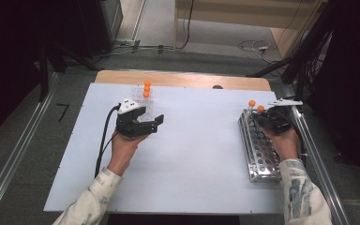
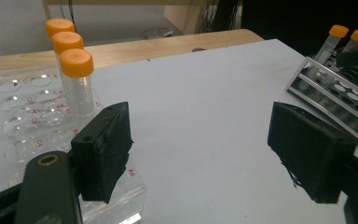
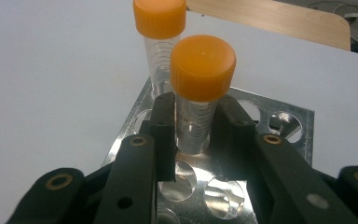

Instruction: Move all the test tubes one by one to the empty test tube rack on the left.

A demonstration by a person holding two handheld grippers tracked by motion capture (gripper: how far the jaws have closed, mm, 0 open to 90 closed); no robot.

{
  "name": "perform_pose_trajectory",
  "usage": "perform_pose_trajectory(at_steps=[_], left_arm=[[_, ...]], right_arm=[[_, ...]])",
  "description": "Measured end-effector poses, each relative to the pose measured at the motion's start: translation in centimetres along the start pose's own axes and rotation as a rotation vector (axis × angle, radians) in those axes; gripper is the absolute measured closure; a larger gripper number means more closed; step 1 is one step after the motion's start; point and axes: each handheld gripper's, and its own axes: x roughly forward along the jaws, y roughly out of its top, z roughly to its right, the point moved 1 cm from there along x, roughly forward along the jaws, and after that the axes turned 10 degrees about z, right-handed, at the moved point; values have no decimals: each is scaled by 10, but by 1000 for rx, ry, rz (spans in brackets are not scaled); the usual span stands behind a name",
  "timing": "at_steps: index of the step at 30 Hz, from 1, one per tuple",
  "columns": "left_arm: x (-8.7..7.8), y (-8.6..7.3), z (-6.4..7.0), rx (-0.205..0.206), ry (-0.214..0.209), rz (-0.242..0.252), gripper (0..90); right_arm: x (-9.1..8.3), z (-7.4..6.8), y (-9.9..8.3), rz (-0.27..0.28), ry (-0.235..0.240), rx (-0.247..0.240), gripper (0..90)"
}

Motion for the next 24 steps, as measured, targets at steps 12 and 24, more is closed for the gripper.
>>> perform_pose_trajectory(at_steps=[12,24], left_arm=[[-3,2,-1,-4,-4,15,215],[-2,0,0,7,0,6,202]], right_arm=[[-5,1,1,34,1,12,713],[-21,-1,15,96,-7,-2,713]])
